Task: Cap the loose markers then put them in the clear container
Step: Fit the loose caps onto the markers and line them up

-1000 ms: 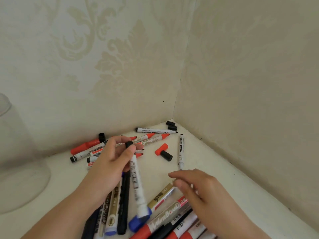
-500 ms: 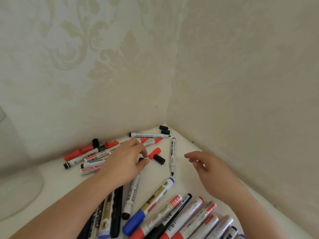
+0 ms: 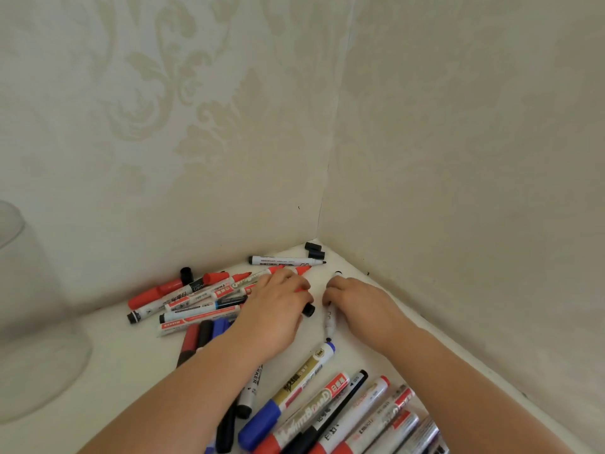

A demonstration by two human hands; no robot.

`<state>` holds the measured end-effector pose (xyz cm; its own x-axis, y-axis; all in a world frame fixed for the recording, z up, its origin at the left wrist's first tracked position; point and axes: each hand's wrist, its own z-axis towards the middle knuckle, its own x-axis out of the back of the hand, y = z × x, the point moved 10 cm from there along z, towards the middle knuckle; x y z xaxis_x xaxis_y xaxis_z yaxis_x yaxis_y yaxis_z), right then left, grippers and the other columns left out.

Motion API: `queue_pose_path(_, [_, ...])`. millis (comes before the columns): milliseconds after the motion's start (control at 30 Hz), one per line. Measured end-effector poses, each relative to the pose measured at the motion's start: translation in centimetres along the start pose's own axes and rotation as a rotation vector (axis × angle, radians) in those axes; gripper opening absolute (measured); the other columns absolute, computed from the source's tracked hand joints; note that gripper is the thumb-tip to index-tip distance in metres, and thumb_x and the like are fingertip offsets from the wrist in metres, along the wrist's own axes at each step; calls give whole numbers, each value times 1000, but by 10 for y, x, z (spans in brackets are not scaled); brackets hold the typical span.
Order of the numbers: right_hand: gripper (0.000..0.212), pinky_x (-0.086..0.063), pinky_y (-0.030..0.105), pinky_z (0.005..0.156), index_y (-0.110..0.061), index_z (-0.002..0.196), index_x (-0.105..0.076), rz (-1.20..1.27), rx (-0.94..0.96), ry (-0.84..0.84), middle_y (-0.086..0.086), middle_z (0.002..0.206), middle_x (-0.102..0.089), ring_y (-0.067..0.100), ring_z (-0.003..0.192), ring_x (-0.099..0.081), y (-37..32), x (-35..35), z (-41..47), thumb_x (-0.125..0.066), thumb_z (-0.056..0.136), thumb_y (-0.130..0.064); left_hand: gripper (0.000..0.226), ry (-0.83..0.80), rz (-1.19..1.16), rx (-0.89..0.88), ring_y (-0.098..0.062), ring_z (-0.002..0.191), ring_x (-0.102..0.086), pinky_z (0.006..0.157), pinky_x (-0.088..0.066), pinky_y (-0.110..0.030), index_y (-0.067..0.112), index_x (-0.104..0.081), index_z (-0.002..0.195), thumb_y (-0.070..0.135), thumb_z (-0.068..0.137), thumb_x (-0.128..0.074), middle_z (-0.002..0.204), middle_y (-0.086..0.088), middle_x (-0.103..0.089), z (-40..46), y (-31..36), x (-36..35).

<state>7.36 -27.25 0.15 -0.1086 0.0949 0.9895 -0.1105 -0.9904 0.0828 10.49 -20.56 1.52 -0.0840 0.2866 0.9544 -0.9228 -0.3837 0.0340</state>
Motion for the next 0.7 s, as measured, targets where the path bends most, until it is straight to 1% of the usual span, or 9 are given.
queue_pose_path(100, [31, -39, 27, 68, -17, 106, -59, 51, 55, 46, -2, 112, -59, 20, 98, -55, -2, 8, -11, -46, 83, -1, 30, 10, 36, -15, -15, 124, -33, 101, -22, -30, 22, -51, 121, 28, 92, -44, 131, 5, -48, -4, 0, 3])
queue_pose_path(167, [31, -35, 25, 62, -19, 94, -64, 94, 20, 148, -4, 97, -68, 22, 86, -61, 1, 26, -21, -56, 75, 3, 24, 46, -40, -19, -12, 115, -40, 98, -25, -28, 25, -51, 114, 29, 91, -47, 119, 7, -54, -11, 0, 14])
queue_pose_path(267, [24, -39, 26, 62, -21, 87, -66, 245, -130, 312, -6, 82, -69, 18, 75, -60, 8, 60, -43, -65, 74, -1, 21, 127, -455, 145, -4, 99, -52, 91, -38, -23, 30, -50, 110, 28, 89, -53, 103, 14, -59, -26, -20, 32])
queue_pose_path(334, [14, -43, 29, 64, -22, 92, -64, 291, -149, 364, -5, 81, -66, 16, 74, -58, -1, 76, -57, -62, 82, -12, 28, 123, -753, 264, 0, 96, -57, 88, -43, -21, 39, -50, 113, 23, 90, -53, 100, 17, -61, -38, -34, 33])
queue_pose_path(400, [15, -43, 26, 63, -26, 98, -61, 357, -117, 361, -9, 81, -60, 11, 70, -54, -17, 80, -67, -59, 85, -19, 30, 163, -1009, 363, 0, 93, -61, 90, -45, -23, 42, -55, 105, 16, 91, -50, 97, 13, -67, -52, -47, 31])
queue_pose_path(467, [20, -41, 18, 60, -32, 105, -58, 490, -117, 345, -15, 85, -51, 10, 70, -51, -31, 77, -76, -56, 88, -24, 26, 268, -1251, 435, -2, 93, -64, 90, -45, -26, 34, -62, 98, 11, 88, -52, 95, 7, -72, -64, -55, 34])
queue_pose_path(534, [21, -40, 17, 62, -37, 109, -54, 529, -82, 365, -17, 86, -44, 9, 73, -48, -44, 73, -81, -51, 89, -29, 19, 345, -1476, 462, -9, 94, -66, 89, -46, -31, 22, -65, 96, 17, 78, -58, 95, 2, -73, -73, -59, 33])
queue_pose_path(634, [25, -41, 17, 61, -43, 110, -49, 505, -44, 355, -18, 85, -44, 4, 69, -47, -51, 65, -84, -42, 87, -39, 22, 362, -1660, 436, -16, 92, -67, 82, -50, -29, 17, -64, 88, 15, 66, -62, 94, -4, -72, -82, -57, 29])
queue_pose_path(700, [30, -41, 15, 61, -40, 113, -51, 489, -39, 352, -20, 82, -46, 1, 69, -47, -49, 63, -84, -38, 86, -42, 21, 352, -1663, 423, -14, 91, -67, 77, -53, -24, 21, -65, 82, 10, 65, -67, 91, -1, -72, -86, -56, 32])
